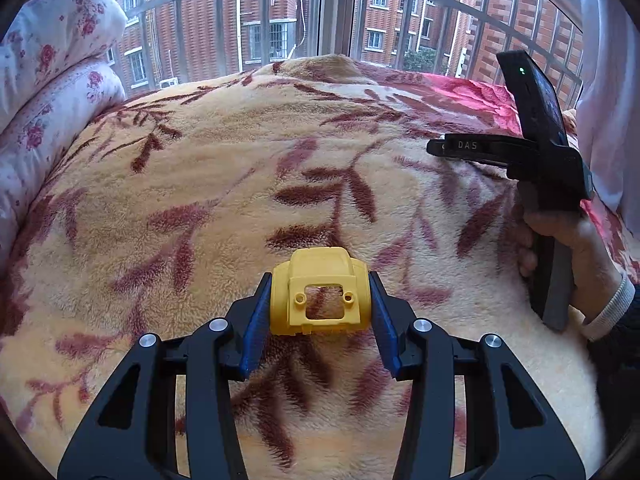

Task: Collect trash
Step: 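Carry the yellow piece and bottle cap down to the orange bucket, then open both tools over the orange bucket to drop the items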

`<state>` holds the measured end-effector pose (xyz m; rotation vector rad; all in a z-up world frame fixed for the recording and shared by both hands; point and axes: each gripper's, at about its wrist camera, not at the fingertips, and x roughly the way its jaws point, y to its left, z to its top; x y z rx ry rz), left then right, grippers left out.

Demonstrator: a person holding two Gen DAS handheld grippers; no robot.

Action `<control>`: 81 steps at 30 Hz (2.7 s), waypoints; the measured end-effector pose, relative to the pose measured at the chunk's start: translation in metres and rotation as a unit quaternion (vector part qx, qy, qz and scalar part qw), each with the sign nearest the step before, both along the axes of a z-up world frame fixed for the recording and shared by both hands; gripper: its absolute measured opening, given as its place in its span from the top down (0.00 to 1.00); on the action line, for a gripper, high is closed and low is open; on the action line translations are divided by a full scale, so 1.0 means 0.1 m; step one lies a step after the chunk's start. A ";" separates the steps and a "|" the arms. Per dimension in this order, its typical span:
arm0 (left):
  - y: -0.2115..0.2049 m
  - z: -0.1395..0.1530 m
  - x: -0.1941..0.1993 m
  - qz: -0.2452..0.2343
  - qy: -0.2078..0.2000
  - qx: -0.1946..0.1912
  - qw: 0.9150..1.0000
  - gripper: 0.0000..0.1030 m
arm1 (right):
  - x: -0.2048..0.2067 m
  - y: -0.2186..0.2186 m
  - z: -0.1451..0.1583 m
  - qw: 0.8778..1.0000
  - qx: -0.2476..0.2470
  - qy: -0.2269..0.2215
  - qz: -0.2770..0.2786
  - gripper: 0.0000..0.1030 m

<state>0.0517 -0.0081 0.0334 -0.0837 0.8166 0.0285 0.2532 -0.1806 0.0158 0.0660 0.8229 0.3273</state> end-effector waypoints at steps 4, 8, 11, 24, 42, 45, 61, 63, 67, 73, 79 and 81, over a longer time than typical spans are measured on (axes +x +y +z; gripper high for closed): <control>0.05 -0.01 0.02 0.002 0.002 -0.018 1.000 0.56 | -0.13 -0.05 0.06 1.000 0.011 -0.010 -0.008 0.70; 0.02 -0.03 0.03 -0.002 0.006 -0.014 1.000 0.56 | -0.38 -0.09 0.10 1.000 0.024 -0.008 -0.008 0.70; 0.02 -0.03 0.02 -0.001 0.006 -0.010 1.000 0.56 | -0.64 -0.09 0.14 1.000 0.008 -0.014 -0.009 0.70; -0.01 0.14 -0.39 0.000 -0.017 0.000 1.000 0.56 | -2.01 -0.24 0.50 0.997 -0.015 -0.059 -0.036 0.69; -0.16 0.13 -2.02 -0.057 -0.027 -0.003 0.998 0.56 | -3.89 -0.04 0.47 0.996 -0.007 -0.083 0.032 0.69; -0.17 0.05 -2.26 -0.068 -0.020 0.009 0.997 0.56 | -4.16 -0.07 0.42 0.996 -0.004 -0.075 0.040 0.69; -0.35 -0.48 -2.95 -0.120 0.050 0.051 0.990 0.56 | -5.03 -0.15 -0.09 0.997 -0.020 -0.002 0.074 0.69; -0.37 -0.57 -3.01 -0.130 0.069 0.047 0.988 0.56 | -5.08 -0.16 -0.16 0.997 -0.021 0.010 0.078 0.69; -0.39 -0.75 -3.06 -0.144 0.109 0.044 0.983 0.56 | -5.17 -0.14 -0.30 0.995 -0.021 0.035 0.092 0.69; -0.52 -1.03 -2.97 -0.166 0.168 0.055 0.970 0.56 | -5.11 -0.05 -0.55 0.989 -0.026 0.088 0.116 0.69; -0.58 -1.22 -2.88 -0.168 0.208 0.086 0.960 0.12 | -5.01 -0.03 -0.69 0.987 -0.045 0.112 0.110 0.30; -0.58 -1.25 -2.87 -0.170 0.215 0.084 0.958 0.12 | -4.99 -0.08 -0.68 0.988 -0.039 0.111 0.101 0.30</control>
